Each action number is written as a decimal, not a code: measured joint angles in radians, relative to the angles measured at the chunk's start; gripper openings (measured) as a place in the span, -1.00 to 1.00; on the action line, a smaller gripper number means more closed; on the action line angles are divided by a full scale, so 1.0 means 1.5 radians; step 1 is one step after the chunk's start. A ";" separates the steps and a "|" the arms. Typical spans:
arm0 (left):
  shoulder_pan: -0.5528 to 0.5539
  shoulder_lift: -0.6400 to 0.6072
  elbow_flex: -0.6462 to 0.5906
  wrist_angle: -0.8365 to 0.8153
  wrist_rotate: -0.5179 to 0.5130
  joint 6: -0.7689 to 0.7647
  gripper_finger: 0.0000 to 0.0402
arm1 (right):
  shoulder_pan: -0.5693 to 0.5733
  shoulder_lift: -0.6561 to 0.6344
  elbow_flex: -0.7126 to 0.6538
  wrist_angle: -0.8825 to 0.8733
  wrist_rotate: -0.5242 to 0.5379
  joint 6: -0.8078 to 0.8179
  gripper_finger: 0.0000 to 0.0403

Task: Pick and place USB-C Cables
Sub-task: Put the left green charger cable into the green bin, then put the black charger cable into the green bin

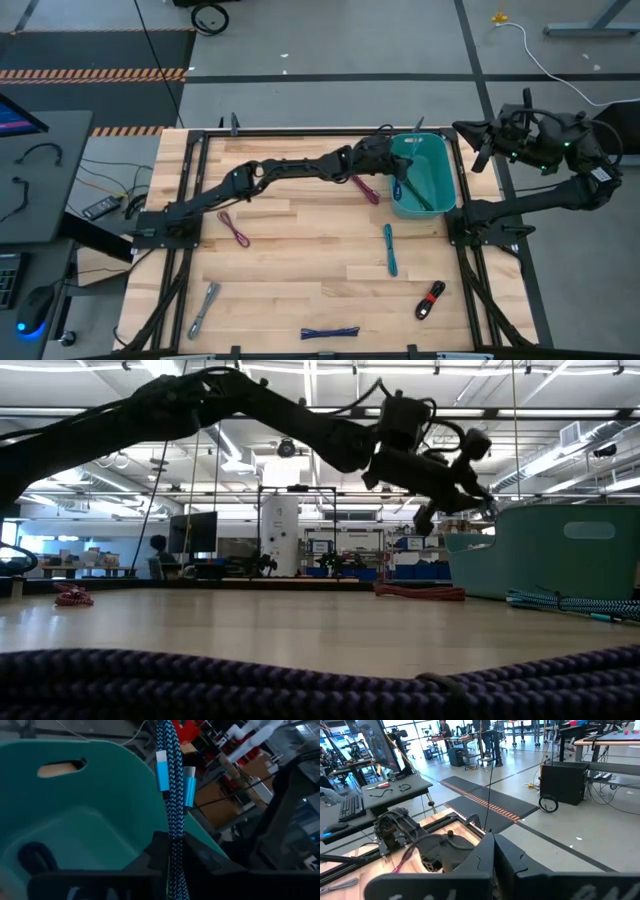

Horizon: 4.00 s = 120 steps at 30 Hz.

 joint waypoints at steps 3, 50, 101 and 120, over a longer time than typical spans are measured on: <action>-0.001 0.008 0.001 0.007 -0.004 -0.007 -0.67 | 0.000 0.000 0.000 -0.005 -0.002 0.000 -0.96; -0.138 -0.390 -0.308 -0.548 -0.098 0.310 -0.42 | 0.025 0.138 -0.048 0.021 -0.352 0.126 -0.98; -0.191 -0.765 -0.863 -0.287 -0.031 0.256 -0.42 | 0.567 0.609 -0.406 0.223 -0.527 1.359 0.20; -0.189 -0.765 -0.863 -0.242 -0.051 0.239 -0.42 | 0.524 0.498 -0.308 0.077 -0.342 1.237 -0.81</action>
